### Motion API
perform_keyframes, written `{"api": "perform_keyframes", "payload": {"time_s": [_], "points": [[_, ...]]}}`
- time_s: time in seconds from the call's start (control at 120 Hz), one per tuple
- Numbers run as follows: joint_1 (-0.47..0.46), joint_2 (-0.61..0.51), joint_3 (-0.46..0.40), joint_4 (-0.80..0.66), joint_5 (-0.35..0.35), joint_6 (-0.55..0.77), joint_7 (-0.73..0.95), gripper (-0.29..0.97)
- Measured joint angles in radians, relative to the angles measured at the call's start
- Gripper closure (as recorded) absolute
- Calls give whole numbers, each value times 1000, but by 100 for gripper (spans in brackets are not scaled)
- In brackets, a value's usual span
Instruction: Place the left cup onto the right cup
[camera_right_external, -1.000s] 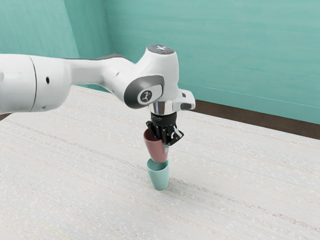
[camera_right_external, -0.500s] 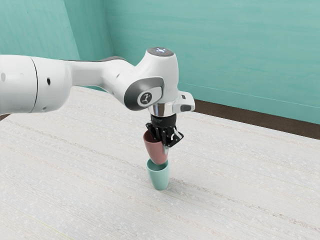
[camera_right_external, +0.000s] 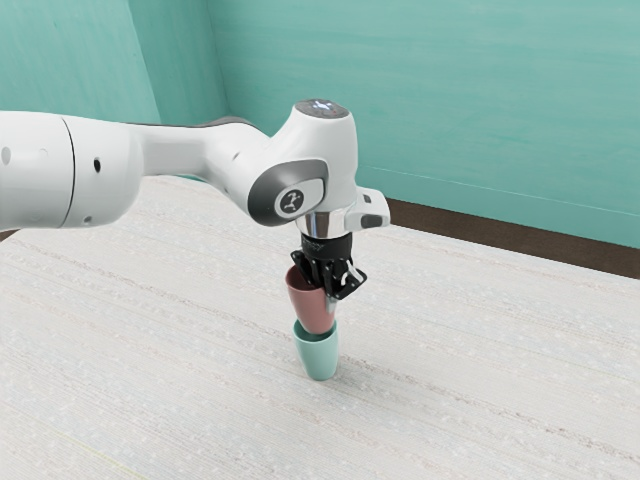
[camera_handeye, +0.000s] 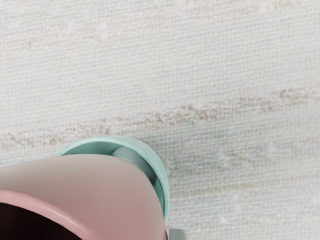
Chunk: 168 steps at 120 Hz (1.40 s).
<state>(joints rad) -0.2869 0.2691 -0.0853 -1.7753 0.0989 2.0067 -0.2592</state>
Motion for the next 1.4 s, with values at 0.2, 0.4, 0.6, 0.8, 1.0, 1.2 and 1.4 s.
{"api": "perform_keyframes", "payload": {"time_s": [0.2, 0.4, 0.6, 0.8, 1.0, 1.2, 1.4], "points": [[6, 3, 0, -7, -1, 5, -3, 79], [6, 9, 0, -8, -2, 7, -5, 79], [8, 12, -1, -12, -2, 9, -6, 79], [14, 14, -1, -33, -3, 20, -8, 78], [16, 18, 0, -48, -9, 35, -9, 78], [15, 20, 1, -49, -14, 47, -8, 71], [14, 25, 1, -49, -18, 56, -5, 30]]}}
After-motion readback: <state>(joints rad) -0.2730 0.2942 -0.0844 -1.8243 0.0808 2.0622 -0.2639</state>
